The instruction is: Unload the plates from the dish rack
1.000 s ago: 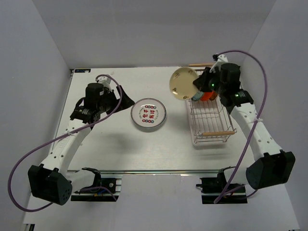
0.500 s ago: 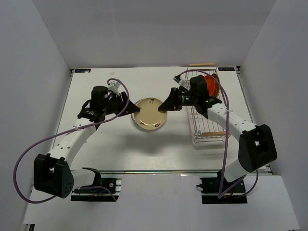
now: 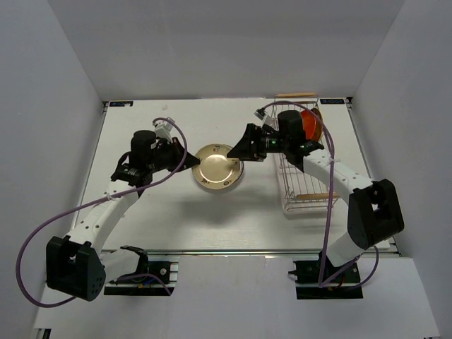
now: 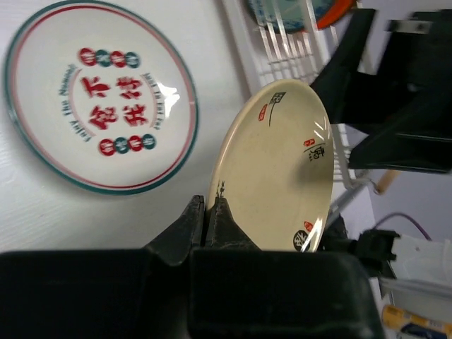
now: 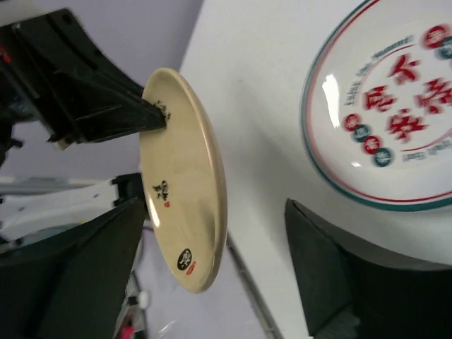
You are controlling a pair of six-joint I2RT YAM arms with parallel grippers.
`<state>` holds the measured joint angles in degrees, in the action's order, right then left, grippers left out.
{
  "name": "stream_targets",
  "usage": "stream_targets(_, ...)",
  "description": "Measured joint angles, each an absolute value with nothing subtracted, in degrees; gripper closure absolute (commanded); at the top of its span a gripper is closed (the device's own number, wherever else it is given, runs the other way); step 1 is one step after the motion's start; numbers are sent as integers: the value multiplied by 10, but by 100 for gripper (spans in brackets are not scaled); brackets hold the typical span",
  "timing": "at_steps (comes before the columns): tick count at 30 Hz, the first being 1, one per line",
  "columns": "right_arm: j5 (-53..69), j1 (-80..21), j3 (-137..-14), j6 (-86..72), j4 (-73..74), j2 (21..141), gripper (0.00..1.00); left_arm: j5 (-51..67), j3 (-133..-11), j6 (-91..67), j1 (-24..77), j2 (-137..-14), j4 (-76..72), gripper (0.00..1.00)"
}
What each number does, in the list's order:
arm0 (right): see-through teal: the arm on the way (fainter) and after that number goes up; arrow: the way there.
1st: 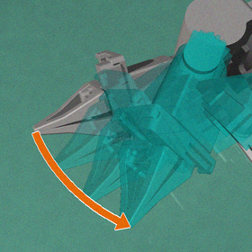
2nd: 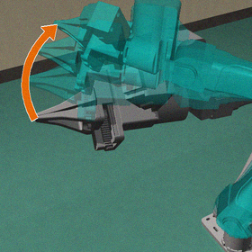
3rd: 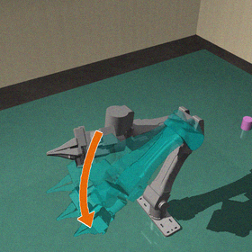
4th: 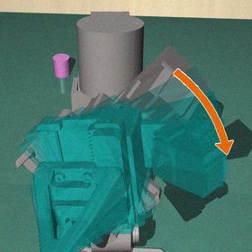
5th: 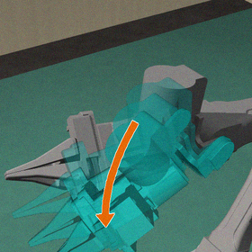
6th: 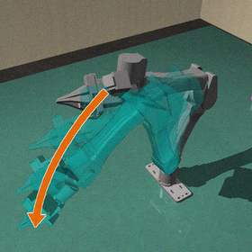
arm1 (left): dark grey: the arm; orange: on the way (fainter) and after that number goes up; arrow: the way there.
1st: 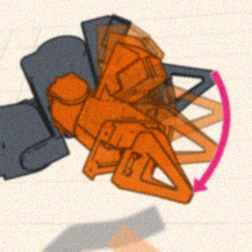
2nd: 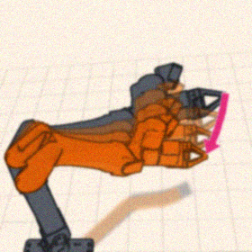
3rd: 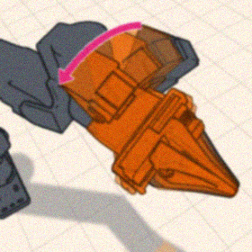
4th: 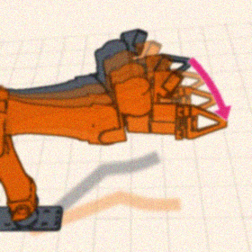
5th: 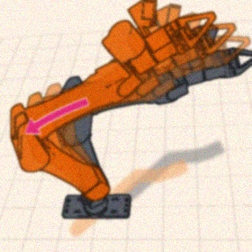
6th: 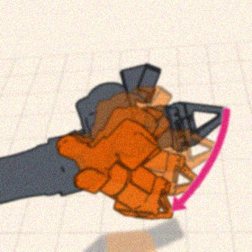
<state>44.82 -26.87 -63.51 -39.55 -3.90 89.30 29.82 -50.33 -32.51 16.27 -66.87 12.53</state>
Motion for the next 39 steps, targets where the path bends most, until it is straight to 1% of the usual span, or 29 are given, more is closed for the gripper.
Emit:
stream_targets(3, 389, -265, -667, -353, 24, 887, 11, 242, -502, -336, 162, -661, 152, 100)
stream_targets(5, 329, -263, -684, -317, 79, 867, 11, 189, -502, -351, 161, -650, 170, 100)
stream_targets(11, 109, -261, -691, -247, 207, 754, 11, -7, -494, -401, 152, -615, 195, 100)
stream_targets(14, 20, -257, -677, -235, 235, 707, 11, -95, -496, -420, 140, -654, 200, 100)
stream_targets(17, -40, -252, -663, -228, 253, 680, 11, -151, -495, -428, 121, -720, 201, 100)
stream_targets(21, -97, -245, -657, -218, 271, 674, 11, -183, -475, -431, 90, -762, 187, 100)
stream_targets(27, -138, -233, -654, -209, 270, 682, 11, -207, -426, -427, 41, -753, 138, 100)
stream_targets(32, -162, -215, -651, -208, 267, 711, 11, -201, -398, -418, 18, -759, 102, 100)
stream_targets(39, -172, -183, -677, -202, 251, 786, 11, -187, -415, -421, 3, -801, 91, 100)
